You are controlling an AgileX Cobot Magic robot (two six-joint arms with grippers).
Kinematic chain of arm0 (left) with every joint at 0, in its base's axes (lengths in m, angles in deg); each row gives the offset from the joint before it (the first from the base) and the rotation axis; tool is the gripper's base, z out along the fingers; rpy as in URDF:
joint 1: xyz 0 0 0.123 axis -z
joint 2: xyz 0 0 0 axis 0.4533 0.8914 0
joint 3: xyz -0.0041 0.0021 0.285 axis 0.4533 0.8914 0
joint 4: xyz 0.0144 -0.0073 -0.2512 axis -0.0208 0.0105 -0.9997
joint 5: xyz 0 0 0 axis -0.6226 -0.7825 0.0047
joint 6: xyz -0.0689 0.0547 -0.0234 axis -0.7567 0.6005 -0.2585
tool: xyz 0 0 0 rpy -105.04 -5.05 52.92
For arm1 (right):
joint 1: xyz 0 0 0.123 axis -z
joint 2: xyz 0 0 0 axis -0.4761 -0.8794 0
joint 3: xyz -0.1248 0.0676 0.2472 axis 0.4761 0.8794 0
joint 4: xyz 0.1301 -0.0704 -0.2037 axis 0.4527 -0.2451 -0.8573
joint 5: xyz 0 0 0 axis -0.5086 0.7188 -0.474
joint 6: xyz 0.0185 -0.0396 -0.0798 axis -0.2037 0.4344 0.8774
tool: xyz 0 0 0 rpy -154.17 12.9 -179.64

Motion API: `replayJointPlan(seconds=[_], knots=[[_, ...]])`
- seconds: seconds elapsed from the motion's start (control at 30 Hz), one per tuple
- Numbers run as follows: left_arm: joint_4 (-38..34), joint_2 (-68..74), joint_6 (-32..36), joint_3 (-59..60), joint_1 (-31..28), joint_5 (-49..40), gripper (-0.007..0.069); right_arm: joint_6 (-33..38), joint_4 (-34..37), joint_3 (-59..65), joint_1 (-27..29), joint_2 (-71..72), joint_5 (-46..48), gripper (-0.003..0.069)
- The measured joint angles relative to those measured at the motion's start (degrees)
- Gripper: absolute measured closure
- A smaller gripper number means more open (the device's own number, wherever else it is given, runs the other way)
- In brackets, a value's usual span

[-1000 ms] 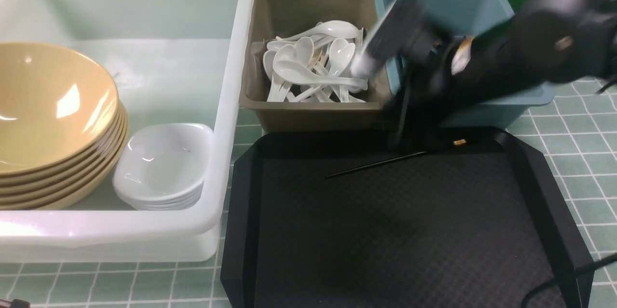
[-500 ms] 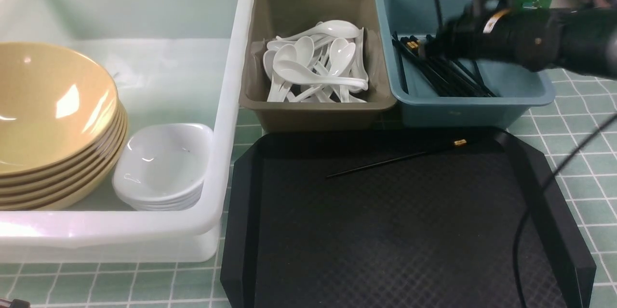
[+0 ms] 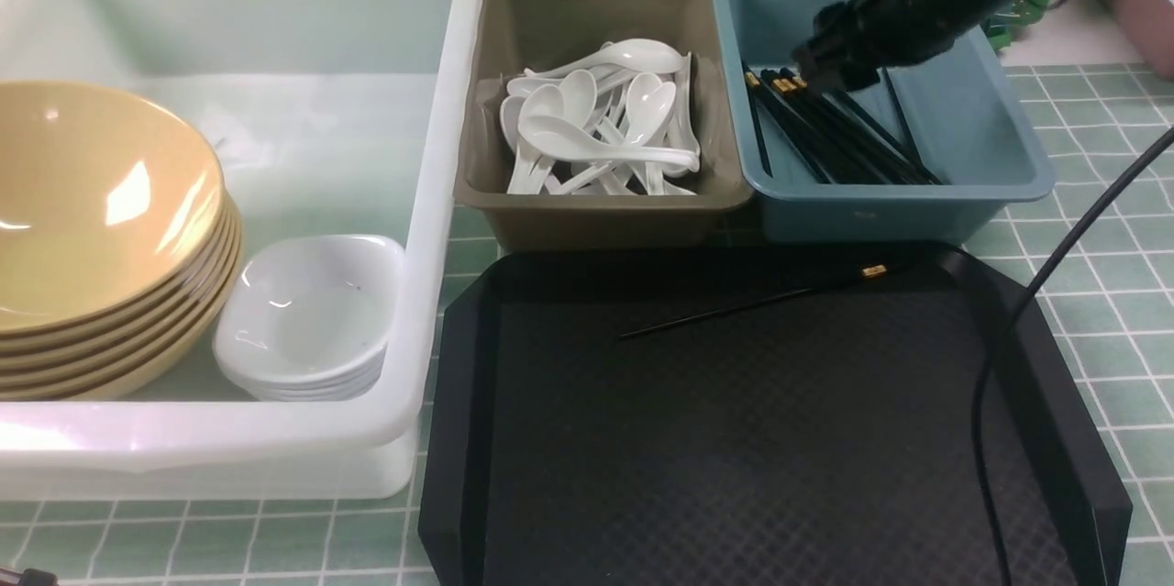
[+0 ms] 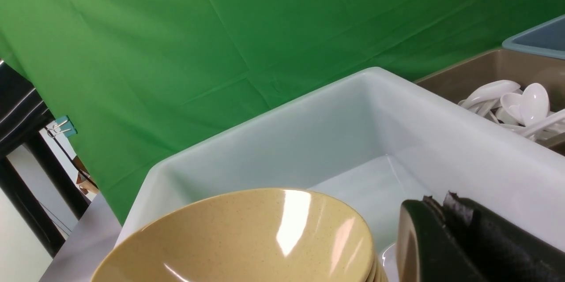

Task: On blue table put chopsticks spoon bowls plates into blue grey white boxes.
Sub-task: 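Grasp the chopsticks with the right gripper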

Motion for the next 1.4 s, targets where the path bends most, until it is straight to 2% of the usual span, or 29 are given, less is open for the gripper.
replayJointPlan(seconds=[0.07,0.17,0.37,0.53,0.9,1.2,1.3,1.4], knots=[[0.00,0.00,-0.07,0.00,0.00,0.00,0.0620,5.32,2.34,0.48,-2.91,0.70,8.87,0.0270],[0.00,0.00,-0.18,0.00,0.00,0.00,0.0620,10.37,4.98,3.63,-7.74,0.27,12.91,0.0286],[0.52,0.00,-0.18,0.00,0.00,-0.05,0.0620,14.96,5.25,7.24,-12.70,-4.67,10.94,0.0289],[0.77,0.00,-0.18,0.00,0.00,-0.05,0.0620,20.30,2.64,7.51,-14.32,-9.02,3.92,0.0289],[0.89,0.00,-0.18,0.00,0.00,-0.05,0.0620,20.30,-3.31,7.55,-14.26,-10.42,-3.72,0.0291],[0.91,0.00,-0.18,0.00,0.00,-0.23,0.0620,20.30,-4.50,7.44,-14.26,-12.46,-8.21,0.0299],[0.91,0.00,-0.18,0.00,0.00,-0.23,0.0620,20.25,-4.62,6.97,-14.26,-12.65,-7.30,0.0354],[0.91,0.00,-0.18,0.00,0.00,-0.23,0.0620,19.57,-4.40,6.23,-14.44,-12.70,-4.89,0.0452]])
